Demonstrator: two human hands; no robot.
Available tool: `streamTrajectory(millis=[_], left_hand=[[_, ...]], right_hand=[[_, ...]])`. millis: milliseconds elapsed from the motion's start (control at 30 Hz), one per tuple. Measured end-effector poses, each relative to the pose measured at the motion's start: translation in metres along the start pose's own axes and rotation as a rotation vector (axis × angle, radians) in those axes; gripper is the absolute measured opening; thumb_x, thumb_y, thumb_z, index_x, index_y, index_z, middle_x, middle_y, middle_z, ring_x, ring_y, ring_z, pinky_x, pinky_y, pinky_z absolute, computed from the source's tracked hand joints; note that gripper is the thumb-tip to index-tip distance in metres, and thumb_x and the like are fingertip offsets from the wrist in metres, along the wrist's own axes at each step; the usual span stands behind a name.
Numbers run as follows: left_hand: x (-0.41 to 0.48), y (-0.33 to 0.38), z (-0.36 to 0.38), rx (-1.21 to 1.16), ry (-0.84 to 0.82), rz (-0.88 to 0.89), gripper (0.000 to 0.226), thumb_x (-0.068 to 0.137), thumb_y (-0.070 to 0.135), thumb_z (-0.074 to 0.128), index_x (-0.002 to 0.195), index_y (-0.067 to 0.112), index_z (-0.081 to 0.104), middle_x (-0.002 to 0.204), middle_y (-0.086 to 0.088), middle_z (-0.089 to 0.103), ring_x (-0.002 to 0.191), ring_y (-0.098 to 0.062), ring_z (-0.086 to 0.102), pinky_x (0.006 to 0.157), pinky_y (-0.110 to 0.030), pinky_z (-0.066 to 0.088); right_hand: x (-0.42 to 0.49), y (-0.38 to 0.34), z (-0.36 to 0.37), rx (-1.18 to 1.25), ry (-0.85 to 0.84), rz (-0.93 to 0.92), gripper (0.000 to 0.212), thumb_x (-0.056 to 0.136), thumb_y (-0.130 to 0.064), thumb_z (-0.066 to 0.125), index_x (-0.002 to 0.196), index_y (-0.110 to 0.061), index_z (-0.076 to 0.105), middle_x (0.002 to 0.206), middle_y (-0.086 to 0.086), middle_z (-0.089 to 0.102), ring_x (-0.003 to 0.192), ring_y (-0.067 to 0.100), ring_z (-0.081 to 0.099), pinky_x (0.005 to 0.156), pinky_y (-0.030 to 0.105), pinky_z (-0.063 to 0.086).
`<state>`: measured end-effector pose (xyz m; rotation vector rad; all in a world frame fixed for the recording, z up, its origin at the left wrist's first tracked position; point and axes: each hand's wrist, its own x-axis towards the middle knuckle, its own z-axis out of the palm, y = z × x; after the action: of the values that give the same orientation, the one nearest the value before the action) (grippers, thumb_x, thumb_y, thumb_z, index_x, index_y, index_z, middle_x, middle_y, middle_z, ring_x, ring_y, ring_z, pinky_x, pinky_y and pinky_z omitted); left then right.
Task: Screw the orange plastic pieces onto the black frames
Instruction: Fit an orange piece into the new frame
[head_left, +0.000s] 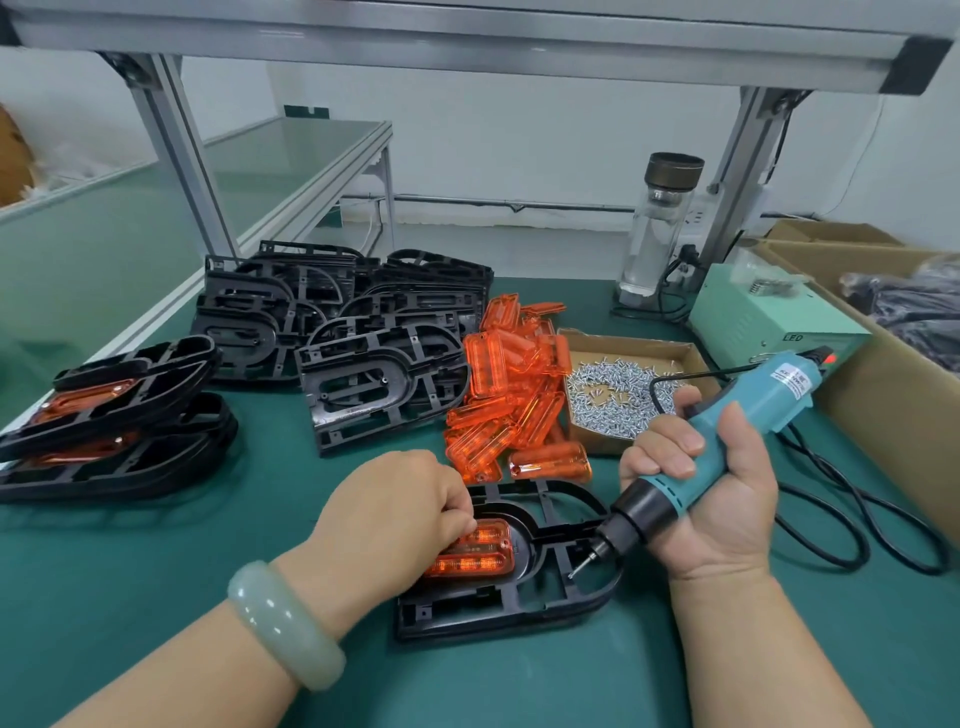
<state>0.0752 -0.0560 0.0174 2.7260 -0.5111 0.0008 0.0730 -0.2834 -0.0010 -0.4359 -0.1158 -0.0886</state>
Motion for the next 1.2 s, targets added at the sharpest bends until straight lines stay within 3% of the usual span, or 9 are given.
streamTrajectory(millis=[67,200,333,467,667,833,967,1100,1200], left_hand=[[-0.005,-0.001,0.007,0.042,0.068,0.019,0.017,0.089,0.044,0.054,0.087,0.031,0.066,0.084,0.013,0.050,0.090,-0.007,0.049,0.078,-0.023,0.041],[-0.014,-0.002,0.017,0.031,0.137,0.030,0.019,0.092,0.043,0.050,0.092,0.033,0.065,0.085,0.012,0.045,0.089,-0.008,0.047,0.075,-0.020,0.036],[-0.016,-0.001,0.019,-0.021,0.150,-0.001,0.018,0.092,0.040,0.050,0.089,0.032,0.066,0.086,0.011,0.047,0.080,-0.009,0.050,0.070,-0.022,0.037],[-0.018,0.002,0.022,0.049,0.168,-0.022,0.020,0.093,0.043,0.047,0.095,0.032,0.063,0.093,0.010,0.047,0.081,-0.012,0.055,0.072,-0.024,0.043],[-0.022,0.000,0.015,0.000,0.200,0.008,0.014,0.091,0.039,0.054,0.097,0.034,0.066,0.092,0.013,0.050,0.081,-0.012,0.057,0.074,-0.023,0.044],[-0.033,-0.013,0.004,0.002,0.048,-0.026,0.014,0.088,0.039,0.057,0.098,0.041,0.066,0.093,0.017,0.049,0.086,-0.004,0.054,0.076,-0.018,0.042],[-0.027,-0.011,0.004,0.002,-0.006,-0.002,0.017,0.091,0.033,0.056,0.102,0.039,0.068,0.096,0.016,0.048,0.088,-0.004,0.053,0.076,-0.015,0.040],[-0.021,-0.008,0.005,0.032,-0.025,-0.002,0.021,0.093,0.030,0.053,0.105,0.037,0.068,0.101,0.010,0.051,0.092,-0.012,0.056,0.082,-0.025,0.045],[-0.021,-0.008,0.006,0.035,-0.038,-0.011,0.021,0.093,0.030,0.052,0.105,0.038,0.068,0.101,0.010,0.051,0.092,-0.011,0.057,0.083,-0.025,0.045]], right_hand=[[0.000,0.000,-0.002,-0.007,0.005,-0.003,0.020,0.079,-0.037,0.059,0.092,-0.022,0.056,0.055,-0.012,0.043,0.043,0.000,0.042,0.050,0.015,0.042],[0.000,0.001,0.001,0.011,-0.017,0.018,0.046,0.058,-0.032,0.088,0.091,-0.020,0.059,0.056,-0.010,0.043,0.042,0.002,0.043,0.049,0.018,0.043],[0.000,0.000,0.000,0.002,-0.030,0.018,0.035,0.066,-0.034,0.078,0.092,-0.021,0.058,0.056,-0.011,0.044,0.043,0.001,0.044,0.049,0.017,0.043],[0.001,0.000,0.001,0.012,-0.044,0.026,0.054,0.052,-0.030,0.093,0.092,-0.020,0.058,0.056,-0.011,0.043,0.042,0.002,0.044,0.049,0.018,0.044],[0.001,-0.001,0.001,0.016,-0.045,0.024,0.055,0.050,-0.030,0.094,0.091,-0.020,0.058,0.056,-0.011,0.043,0.043,0.002,0.043,0.049,0.018,0.044],[0.000,0.000,0.000,0.028,-0.039,0.021,0.041,0.066,-0.033,0.081,0.094,-0.021,0.055,0.056,-0.011,0.044,0.043,0.002,0.044,0.049,0.017,0.044],[0.000,0.000,0.000,0.044,-0.054,0.025,0.051,0.054,-0.029,0.092,0.092,-0.020,0.058,0.057,-0.010,0.044,0.043,0.003,0.044,0.049,0.018,0.044],[0.000,-0.001,0.001,0.043,-0.053,0.023,0.054,0.051,-0.028,0.093,0.092,-0.020,0.058,0.057,-0.010,0.043,0.043,0.002,0.044,0.049,0.018,0.044],[0.000,-0.001,0.000,0.049,-0.050,0.018,0.055,0.051,-0.028,0.093,0.092,-0.019,0.058,0.057,-0.010,0.044,0.043,0.003,0.044,0.049,0.018,0.044]])
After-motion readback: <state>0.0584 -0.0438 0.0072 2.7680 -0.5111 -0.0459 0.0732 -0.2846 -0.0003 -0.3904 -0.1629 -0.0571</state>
